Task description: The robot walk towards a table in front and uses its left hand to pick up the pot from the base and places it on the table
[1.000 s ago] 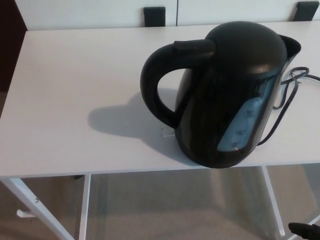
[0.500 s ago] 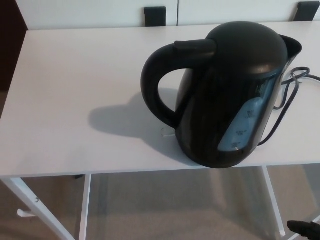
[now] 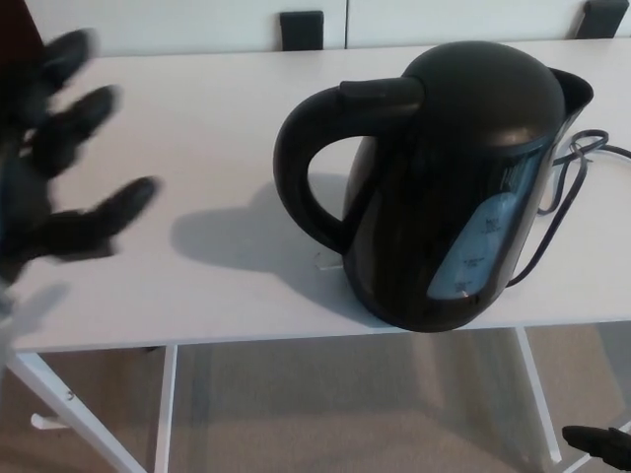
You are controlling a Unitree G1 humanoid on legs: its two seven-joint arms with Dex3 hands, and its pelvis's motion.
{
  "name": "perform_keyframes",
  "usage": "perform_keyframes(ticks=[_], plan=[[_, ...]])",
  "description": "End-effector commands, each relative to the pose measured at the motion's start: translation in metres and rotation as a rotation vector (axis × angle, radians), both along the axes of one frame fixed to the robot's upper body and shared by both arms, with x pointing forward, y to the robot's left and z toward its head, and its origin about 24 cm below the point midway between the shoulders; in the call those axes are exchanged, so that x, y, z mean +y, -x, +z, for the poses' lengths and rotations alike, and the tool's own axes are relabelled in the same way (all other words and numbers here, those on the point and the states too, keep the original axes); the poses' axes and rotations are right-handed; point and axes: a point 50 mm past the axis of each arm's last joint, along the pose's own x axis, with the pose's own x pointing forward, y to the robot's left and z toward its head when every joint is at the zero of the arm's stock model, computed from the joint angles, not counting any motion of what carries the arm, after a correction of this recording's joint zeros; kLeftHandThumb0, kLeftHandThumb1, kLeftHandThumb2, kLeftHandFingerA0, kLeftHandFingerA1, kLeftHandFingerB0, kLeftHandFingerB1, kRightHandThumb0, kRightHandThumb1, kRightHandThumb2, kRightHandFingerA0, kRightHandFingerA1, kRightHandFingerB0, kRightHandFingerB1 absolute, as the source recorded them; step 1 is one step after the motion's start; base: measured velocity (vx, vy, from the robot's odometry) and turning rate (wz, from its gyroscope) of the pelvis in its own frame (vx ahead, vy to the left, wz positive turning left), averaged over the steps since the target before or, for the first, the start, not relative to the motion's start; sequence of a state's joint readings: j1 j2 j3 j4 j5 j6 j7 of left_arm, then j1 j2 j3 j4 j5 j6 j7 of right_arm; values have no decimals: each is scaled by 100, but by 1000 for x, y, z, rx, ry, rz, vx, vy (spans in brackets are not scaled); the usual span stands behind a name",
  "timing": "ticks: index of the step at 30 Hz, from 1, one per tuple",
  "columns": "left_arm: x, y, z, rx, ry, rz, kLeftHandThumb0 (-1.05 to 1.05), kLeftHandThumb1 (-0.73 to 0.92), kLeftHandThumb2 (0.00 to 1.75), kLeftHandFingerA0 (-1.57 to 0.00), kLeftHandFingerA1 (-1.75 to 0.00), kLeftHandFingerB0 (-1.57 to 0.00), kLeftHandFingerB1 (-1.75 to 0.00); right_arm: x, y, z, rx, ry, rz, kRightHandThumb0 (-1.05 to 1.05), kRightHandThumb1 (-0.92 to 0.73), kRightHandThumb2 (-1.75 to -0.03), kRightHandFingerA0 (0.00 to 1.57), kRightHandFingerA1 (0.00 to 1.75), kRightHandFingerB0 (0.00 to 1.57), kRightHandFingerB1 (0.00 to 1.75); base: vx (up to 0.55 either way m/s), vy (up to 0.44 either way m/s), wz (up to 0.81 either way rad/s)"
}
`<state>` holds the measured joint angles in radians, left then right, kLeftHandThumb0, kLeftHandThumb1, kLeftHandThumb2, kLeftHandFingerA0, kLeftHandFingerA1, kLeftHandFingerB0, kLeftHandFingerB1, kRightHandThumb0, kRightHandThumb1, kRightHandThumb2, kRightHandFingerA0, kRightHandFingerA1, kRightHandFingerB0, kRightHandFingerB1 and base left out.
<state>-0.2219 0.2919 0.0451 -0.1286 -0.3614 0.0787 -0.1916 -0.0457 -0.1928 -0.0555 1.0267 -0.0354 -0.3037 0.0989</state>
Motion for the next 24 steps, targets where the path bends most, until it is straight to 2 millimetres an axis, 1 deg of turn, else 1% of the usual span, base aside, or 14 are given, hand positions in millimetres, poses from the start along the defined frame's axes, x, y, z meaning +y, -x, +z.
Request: perform_keyframes(ticks=[1,3,7,10,11,12,15,16,21,24], plan=[[-52,-39,-8,177,-262,-47,-26,33,86,-1,-49,0,-47,-1,-4,5,-25,19,29,-1,-72,-59,47,49,44,46,0,0,0],[-62,-48,-7,194,-256,-57,-26,29,84,-1,-49,0,-48,0,-6,5,-25,26,36,-2,-71,-59,50,52,45,46,0,0,0],[-74,-59,-8,194,-300,-64,-31,24,83,-1,-50,0,-48,3,-8,6,-33,9,39,-1,-71,-59,48,51,45,47,0,0,0],[-81,-63,-7,186,-306,-69,-31,25,83,-1,-50,0,-48,4,-9,6,-33,16,50,-2,-71,-59,48,50,45,46,0,0,0],[-85,-64,-6,181,-312,-75,-62,39,69,-4,-37,-8,-24,4,-10,7,-35,23,51,-2,-70,-59,50,52,45,46,0,0,0],[-88,-66,-5,178,-321,-77,-62,39,71,-7,-40,-6,-27,4,-11,7,-38,26,49,-1,-70,-59,50,52,45,46,0,0,0],[-93,-68,-4,180,-326,-81,-64,40,73,-8,-41,-3,-28,4,-13,8,-42,24,43,0,-70,-59,50,52,45,46,0,0,0],[-94,-67,-4,181,-326,-81,-32,22,83,0,-50,0,-48,4,-13,8,-43,20,41,0,-71,-59,50,52,44,47,0,0,0],[-96,-62,-9,189,-333,-79,-32,21,82,0,-49,0,-49,4,-14,9,-41,22,49,-1,-70,-59,50,52,45,46,0,0,0],[-94,-62,-13,197,-350,-77,-32,24,84,0,-49,0,-49,4,-15,10,-44,23,48,-1,-70,-59,49,51,45,47,0,0,0]])
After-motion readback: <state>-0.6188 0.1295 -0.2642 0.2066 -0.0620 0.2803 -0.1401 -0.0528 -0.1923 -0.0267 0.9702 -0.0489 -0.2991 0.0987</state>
